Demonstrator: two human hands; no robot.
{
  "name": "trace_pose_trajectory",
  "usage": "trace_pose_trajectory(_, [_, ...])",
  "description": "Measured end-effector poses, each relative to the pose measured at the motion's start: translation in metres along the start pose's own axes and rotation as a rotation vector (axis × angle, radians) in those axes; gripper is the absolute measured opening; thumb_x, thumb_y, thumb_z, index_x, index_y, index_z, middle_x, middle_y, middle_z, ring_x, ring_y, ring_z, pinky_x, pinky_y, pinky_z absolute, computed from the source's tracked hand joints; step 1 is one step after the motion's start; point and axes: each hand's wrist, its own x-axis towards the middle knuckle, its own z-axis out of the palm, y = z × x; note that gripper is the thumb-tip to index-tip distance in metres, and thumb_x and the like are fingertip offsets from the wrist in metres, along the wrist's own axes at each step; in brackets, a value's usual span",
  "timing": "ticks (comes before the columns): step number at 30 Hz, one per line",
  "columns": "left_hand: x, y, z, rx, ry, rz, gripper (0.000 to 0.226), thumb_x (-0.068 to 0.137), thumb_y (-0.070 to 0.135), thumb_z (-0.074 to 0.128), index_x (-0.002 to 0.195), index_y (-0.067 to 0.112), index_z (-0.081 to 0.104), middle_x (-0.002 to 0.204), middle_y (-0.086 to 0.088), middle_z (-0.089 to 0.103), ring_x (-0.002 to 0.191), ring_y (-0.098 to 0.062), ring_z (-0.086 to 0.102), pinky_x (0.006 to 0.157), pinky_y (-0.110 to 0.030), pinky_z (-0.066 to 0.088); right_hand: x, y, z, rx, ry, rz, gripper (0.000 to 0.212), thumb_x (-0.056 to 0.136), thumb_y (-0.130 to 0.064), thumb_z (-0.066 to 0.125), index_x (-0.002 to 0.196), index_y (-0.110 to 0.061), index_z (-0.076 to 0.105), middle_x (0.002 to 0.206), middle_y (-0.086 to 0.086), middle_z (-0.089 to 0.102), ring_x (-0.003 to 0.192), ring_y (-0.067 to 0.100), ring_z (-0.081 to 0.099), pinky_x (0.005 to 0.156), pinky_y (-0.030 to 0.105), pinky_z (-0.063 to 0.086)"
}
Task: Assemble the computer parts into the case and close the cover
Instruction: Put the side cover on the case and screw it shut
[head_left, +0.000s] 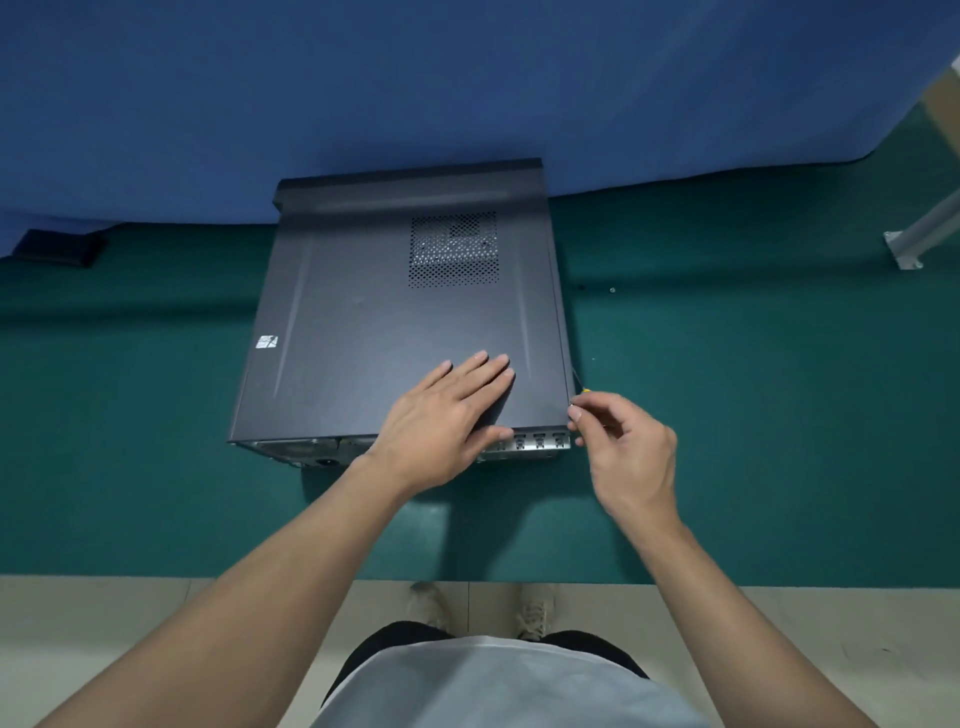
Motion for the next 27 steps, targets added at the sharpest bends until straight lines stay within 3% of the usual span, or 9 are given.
trace_pose_trajectory(2, [-0.005, 0.013, -0.003, -0.119, 0.173, -0.069, 0.051, 0.095, 0.045, 0.055, 0.138, 0.017, 0.052, 0.145, 0.005, 0.048, 0.135, -0.013, 0.041, 0.109, -0.038, 0.038, -0.009, 0.001, 0.003, -0.122, 0.056, -0.158, 0.008, 0.083, -0.006, 0.071, 0.087, -0.013, 0.074, 0.086, -0.005, 0.069, 0.080, 0.015, 0.061, 0.076, 0.026, 0.049])
trace_pose_trajectory(3, [-0.010, 0.023, -0.002, -0.165, 0.327, -0.108, 0.038, 0.095, 0.037, 0.058, 0.123, 0.013, 0.063, 0.127, 0.001, 0.063, 0.118, -0.017, 0.056, 0.095, -0.037, 0.048, -0.013, 0.003, 0.006, -0.169, 0.081, -0.212, 0.008, 0.082, -0.006, 0.072, 0.086, -0.012, 0.074, 0.089, -0.003, 0.068, 0.086, 0.018, 0.058, 0.079, 0.023, 0.045])
trace_pose_trajectory(5, [-0.022, 0.044, 0.009, -0.308, 0.555, -0.259, 0.020, 0.094, 0.026, 0.058, 0.098, 0.010, 0.070, 0.091, -0.002, 0.069, 0.084, -0.020, 0.062, 0.072, -0.033, 0.051, -0.022, 0.007, 0.013, -0.210, 0.108, -0.258, 0.006, 0.080, -0.006, 0.073, 0.084, -0.011, 0.075, 0.094, 0.000, 0.065, 0.094, 0.021, 0.050, 0.086, 0.018, 0.038])
trace_pose_trajectory(8, [-0.032, 0.073, 0.022, -0.860, 0.481, -0.658, 0.017, 0.095, 0.021, 0.059, 0.083, 0.014, 0.069, 0.070, 0.003, 0.067, 0.065, -0.015, 0.062, 0.067, -0.030, 0.051, -0.029, 0.016, 0.022, -0.223, 0.119, -0.285, 0.005, 0.080, -0.008, 0.073, 0.084, -0.009, 0.075, 0.099, 0.003, 0.062, 0.101, 0.021, 0.044, 0.090, 0.022, 0.038])
trace_pose_trajectory(11, [-0.024, 0.087, 0.023, -1.469, 0.262, -0.954, 0.019, 0.097, 0.013, 0.057, 0.081, 0.012, 0.068, 0.072, -0.005, 0.069, 0.058, -0.013, 0.062, 0.063, -0.025, 0.051, -0.031, 0.022, 0.027, -0.230, 0.146, -0.294, 0.005, 0.080, -0.007, 0.073, 0.084, -0.009, 0.075, 0.103, 0.006, 0.062, 0.104, 0.023, 0.041, 0.089, 0.012, 0.034])
trace_pose_trajectory(13, [-0.019, 0.089, 0.022, -1.613, 0.161, -0.963, 0.017, 0.098, 0.012, 0.054, 0.090, 0.009, 0.068, 0.078, -0.006, 0.070, 0.062, -0.013, 0.065, 0.062, -0.020, 0.050, -0.030, 0.025, 0.028, -0.225, 0.167, -0.291, 0.005, 0.080, -0.006, 0.073, 0.083, -0.009, 0.075, 0.105, 0.008, 0.061, 0.105, 0.023, 0.039, 0.088, 0.007, 0.031])
trace_pose_trajectory(18, [-0.012, 0.092, 0.018, -1.708, 0.112, -0.965, 0.019, 0.097, 0.012, 0.054, 0.100, 0.006, 0.071, 0.092, -0.008, 0.074, 0.081, -0.017, 0.069, 0.069, -0.020, 0.050, -0.025, 0.026, 0.029, -0.221, 0.167, -0.298, 0.006, 0.079, -0.003, 0.073, 0.081, -0.008, 0.074, 0.105, 0.010, 0.061, 0.105, 0.023, 0.038, 0.088, 0.004, 0.028])
trace_pose_trajectory(27, [-0.007, 0.095, 0.017, -1.742, 0.136, -1.015, 0.013, 0.094, 0.011, 0.060, 0.095, 0.008, 0.072, 0.097, -0.010, 0.074, 0.082, -0.017, 0.068, 0.073, -0.024, 0.051, -0.025, 0.023, 0.030, -0.212, 0.172, -0.258, 0.005, 0.080, -0.010, 0.075, 0.077, -0.006, 0.072, 0.108, 0.013, 0.057, 0.105, 0.022, 0.035, 0.082, 0.010, 0.030])
